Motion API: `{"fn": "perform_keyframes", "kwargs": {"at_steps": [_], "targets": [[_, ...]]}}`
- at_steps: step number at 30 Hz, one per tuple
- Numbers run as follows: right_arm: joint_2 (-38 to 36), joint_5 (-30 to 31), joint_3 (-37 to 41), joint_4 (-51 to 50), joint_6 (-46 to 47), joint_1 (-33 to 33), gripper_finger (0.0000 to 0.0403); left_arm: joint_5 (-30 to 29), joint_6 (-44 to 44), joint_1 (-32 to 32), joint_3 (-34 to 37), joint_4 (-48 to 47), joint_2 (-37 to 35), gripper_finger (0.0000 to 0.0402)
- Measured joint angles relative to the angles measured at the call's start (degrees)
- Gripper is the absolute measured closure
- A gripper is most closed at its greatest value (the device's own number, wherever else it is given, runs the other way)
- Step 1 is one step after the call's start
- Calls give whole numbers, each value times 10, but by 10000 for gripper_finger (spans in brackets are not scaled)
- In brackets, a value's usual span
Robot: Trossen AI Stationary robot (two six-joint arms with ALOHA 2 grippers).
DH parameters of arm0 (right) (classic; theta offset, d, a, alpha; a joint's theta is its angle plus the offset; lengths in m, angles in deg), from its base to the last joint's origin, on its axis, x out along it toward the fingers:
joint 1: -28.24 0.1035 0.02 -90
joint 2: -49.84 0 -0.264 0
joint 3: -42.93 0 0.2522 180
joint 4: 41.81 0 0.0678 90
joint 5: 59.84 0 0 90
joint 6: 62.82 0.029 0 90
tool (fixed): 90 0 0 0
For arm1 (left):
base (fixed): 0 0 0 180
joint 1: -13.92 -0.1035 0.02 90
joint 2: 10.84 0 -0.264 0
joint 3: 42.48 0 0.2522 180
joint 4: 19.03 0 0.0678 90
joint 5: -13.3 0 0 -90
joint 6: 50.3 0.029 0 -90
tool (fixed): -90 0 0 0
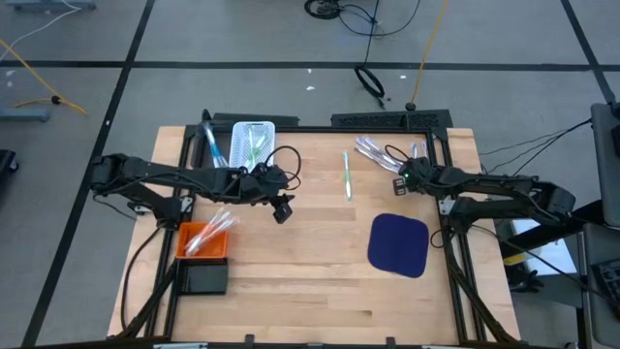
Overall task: Pick & Place Toothbrushes
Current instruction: Put the blue toothbrush into the gray bin
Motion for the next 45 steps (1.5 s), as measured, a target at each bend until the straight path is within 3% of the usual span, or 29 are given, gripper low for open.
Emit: {"fn": "perform_keyframes", "kwargs": {"at_steps": [3,13,19,26,33,45], "targets": [[0,1,0,0,-13,0,389,0,0,0,0,0,0,220],[-28,-1,-23,-3,-47,11,395,0,-10,6,0,0,0,220],[-84,-3,-42,14,-56,57,395,-5,-11,5,0,5,0,220],[-137,-36,-43,124,-73,149,395,-9,-11,7,0,37,0,220],[-144,-48,-43,258,-111,250,395,-10,0,11,0,71,0,220],[-71,-45,-43,509,-225,419,395,-10,42,42,1,163,0,220]]}}
